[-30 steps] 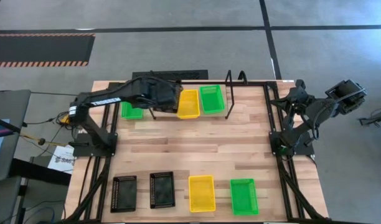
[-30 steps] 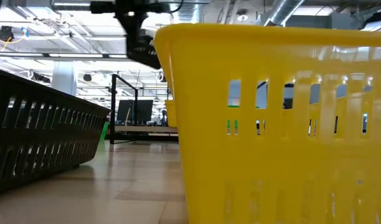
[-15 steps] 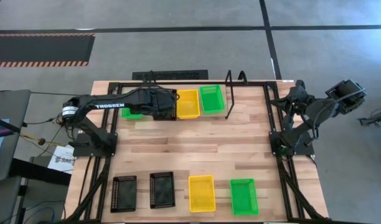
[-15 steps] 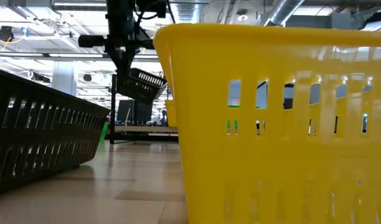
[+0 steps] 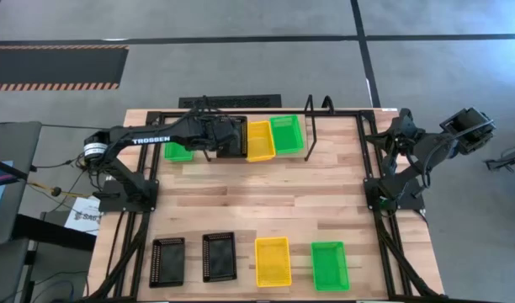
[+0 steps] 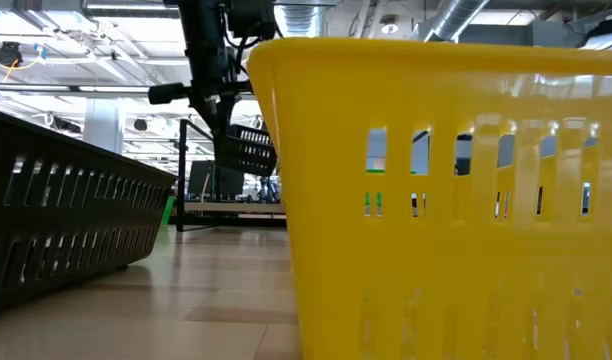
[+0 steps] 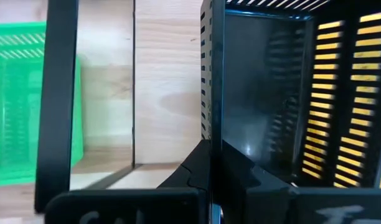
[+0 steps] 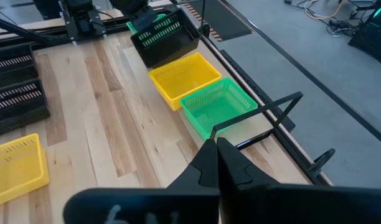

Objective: Stack baskets on shelf by color
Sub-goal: Put the top black bin on the shelf

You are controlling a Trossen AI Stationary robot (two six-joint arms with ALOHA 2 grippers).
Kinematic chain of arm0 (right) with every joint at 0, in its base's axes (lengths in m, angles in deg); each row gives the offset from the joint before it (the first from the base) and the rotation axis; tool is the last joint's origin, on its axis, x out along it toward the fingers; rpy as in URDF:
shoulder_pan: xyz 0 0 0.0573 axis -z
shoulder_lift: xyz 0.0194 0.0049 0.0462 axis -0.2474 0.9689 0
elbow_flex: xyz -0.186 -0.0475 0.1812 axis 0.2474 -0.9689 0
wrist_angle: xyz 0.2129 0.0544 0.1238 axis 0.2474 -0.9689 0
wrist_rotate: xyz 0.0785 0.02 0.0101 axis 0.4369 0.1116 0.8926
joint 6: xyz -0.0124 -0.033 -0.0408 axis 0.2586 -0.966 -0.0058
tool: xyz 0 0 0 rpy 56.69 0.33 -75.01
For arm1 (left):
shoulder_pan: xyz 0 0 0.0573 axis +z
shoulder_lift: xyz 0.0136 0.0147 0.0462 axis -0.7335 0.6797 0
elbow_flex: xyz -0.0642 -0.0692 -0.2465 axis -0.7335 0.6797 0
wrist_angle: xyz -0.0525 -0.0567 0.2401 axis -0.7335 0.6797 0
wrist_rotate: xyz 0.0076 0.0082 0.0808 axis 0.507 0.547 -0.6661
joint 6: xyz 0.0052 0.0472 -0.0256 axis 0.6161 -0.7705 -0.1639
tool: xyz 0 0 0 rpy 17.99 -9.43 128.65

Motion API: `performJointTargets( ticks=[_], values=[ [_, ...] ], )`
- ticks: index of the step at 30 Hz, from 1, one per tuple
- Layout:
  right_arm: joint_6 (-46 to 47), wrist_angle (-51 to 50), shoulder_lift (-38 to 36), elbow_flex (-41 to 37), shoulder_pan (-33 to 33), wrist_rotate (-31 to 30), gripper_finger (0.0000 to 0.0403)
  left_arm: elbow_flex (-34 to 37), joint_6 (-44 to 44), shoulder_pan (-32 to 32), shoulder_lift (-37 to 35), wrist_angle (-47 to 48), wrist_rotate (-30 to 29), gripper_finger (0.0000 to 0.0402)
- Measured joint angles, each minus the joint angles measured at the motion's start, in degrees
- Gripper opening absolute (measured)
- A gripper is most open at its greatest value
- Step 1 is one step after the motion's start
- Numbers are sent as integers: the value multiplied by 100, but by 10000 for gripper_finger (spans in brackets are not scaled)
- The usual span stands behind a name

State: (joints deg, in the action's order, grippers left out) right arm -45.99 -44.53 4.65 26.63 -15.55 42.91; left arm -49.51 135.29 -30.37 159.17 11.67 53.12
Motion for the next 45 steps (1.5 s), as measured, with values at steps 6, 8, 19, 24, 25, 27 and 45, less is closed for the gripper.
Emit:
performJointTargets(
  ticks=[6,8,19,24,25,27,45],
  values=[
    [2,0,0,0,-2,0,3,117,-52,187,0,-5,94,0],
    [2,0,0,0,0,0,3,176,-52,263,-2,-28,170,0],
    [2,0,0,0,-2,0,3,600,-39,460,-42,-336,581,0],
    [2,0,0,0,-1,0,3,629,-100,500,-26,-405,634,0],
    [2,2,0,0,-2,0,3,631,-115,518,-26,-407,639,0],
    [2,2,0,0,-1,0,3,631,-147,530,-24,-417,640,0],
    [2,4,2,0,-2,0,3,646,-380,445,1,-452,102,34]
  ],
)
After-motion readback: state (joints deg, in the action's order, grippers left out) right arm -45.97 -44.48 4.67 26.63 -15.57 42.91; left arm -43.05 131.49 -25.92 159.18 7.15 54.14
